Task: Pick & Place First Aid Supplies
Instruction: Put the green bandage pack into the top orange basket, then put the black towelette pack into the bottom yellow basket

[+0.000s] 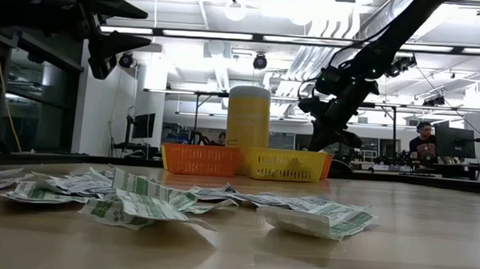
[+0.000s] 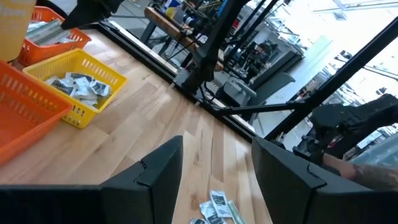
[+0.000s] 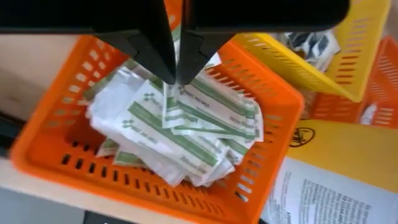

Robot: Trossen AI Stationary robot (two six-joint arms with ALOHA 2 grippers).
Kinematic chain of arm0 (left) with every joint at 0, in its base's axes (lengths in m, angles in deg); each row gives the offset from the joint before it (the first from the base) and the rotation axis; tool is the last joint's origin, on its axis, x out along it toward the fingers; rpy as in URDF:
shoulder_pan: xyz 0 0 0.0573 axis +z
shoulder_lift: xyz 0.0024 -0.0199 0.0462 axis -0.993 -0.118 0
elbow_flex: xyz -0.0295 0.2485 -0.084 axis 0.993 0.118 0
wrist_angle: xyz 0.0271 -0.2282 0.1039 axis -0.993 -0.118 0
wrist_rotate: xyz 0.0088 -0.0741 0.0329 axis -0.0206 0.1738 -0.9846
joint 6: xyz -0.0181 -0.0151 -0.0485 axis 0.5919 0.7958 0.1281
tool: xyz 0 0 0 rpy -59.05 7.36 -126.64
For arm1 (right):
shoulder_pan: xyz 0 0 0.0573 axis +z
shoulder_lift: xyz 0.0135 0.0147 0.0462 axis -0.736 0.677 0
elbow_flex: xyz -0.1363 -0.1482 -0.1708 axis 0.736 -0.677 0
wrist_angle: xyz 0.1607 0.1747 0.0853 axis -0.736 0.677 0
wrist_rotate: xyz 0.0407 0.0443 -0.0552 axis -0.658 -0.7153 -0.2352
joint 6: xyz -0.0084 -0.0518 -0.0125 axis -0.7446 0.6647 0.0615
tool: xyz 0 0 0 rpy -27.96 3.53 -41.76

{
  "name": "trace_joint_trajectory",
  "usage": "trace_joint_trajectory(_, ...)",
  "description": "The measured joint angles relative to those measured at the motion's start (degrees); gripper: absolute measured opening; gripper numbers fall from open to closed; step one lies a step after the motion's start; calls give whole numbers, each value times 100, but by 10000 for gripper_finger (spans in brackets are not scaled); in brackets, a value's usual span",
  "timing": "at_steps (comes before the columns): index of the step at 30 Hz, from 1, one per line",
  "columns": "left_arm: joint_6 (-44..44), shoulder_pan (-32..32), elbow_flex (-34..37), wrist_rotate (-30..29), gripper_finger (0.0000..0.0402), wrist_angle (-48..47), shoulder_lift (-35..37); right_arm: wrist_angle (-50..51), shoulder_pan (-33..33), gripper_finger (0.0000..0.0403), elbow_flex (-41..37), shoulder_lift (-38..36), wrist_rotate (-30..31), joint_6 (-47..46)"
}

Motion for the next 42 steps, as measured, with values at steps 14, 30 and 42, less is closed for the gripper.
trace_joint_trajectory(14, 0, 0, 0, 456, 191, -12, -2, 418, -34, 191, 0, -791, 269, -15)
trace_joint_trajectory(30, -92, 0, 0, 1219, 191, -35, -2, 2624, 1634, 204, -487, -2697, 7, -357)
trace_joint_trajectory(42, -92, 0, 0, 1620, 191, -224, -4, 78, 4320, 204, -2012, -2906, 365, -2620)
